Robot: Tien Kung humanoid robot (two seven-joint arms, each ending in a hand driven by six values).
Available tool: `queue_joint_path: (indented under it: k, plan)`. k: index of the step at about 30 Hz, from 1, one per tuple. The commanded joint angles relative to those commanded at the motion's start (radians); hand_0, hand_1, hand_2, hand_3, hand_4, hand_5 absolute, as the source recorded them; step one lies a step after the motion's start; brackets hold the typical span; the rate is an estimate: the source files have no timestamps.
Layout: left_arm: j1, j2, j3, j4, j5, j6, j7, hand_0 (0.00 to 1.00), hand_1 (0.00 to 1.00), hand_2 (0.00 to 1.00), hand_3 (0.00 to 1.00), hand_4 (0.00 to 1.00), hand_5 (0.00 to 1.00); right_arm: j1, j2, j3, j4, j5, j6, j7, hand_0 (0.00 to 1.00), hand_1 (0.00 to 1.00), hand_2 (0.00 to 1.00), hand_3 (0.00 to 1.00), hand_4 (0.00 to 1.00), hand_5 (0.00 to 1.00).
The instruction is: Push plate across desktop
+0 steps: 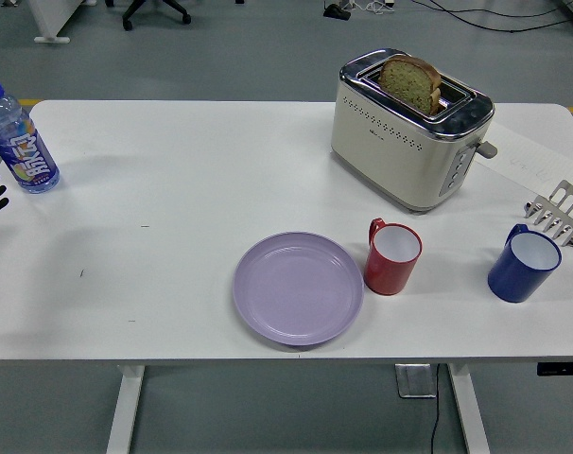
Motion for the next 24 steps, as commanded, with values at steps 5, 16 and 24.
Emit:
queue_joint_path:
  k: [5, 16, 24]
  plan:
    - [-0.002, 0.003, 0.007, 0.0, 0.0, 0.0, 0.0, 0.808, 0.804, 0.81, 0.773, 0.486, 0.998, -0.004, 0.002, 0.0, 0.0, -0.002, 0.001, -0.004, 0.603, 0.544, 0.638, 0.622, 0.14, 0.354]
    - [-0.003, 0.007, -0.012, -0.021, 0.002, 0.004, 0.002, 0.806, 0.804, 0.811, 0.771, 0.486, 0.998, 0.019, 0.005, -0.009, 0.0, 0.001, 0.003, -0.008, 0.603, 0.545, 0.639, 0.621, 0.14, 0.353]
    - [0.01, 0.004, -0.033, -0.029, 0.002, 0.006, -0.002, 0.807, 0.803, 0.811, 0.77, 0.486, 0.998, 0.041, -0.007, 0.003, 0.0, 0.001, 0.0, 0.004, 0.603, 0.544, 0.641, 0.621, 0.14, 0.354]
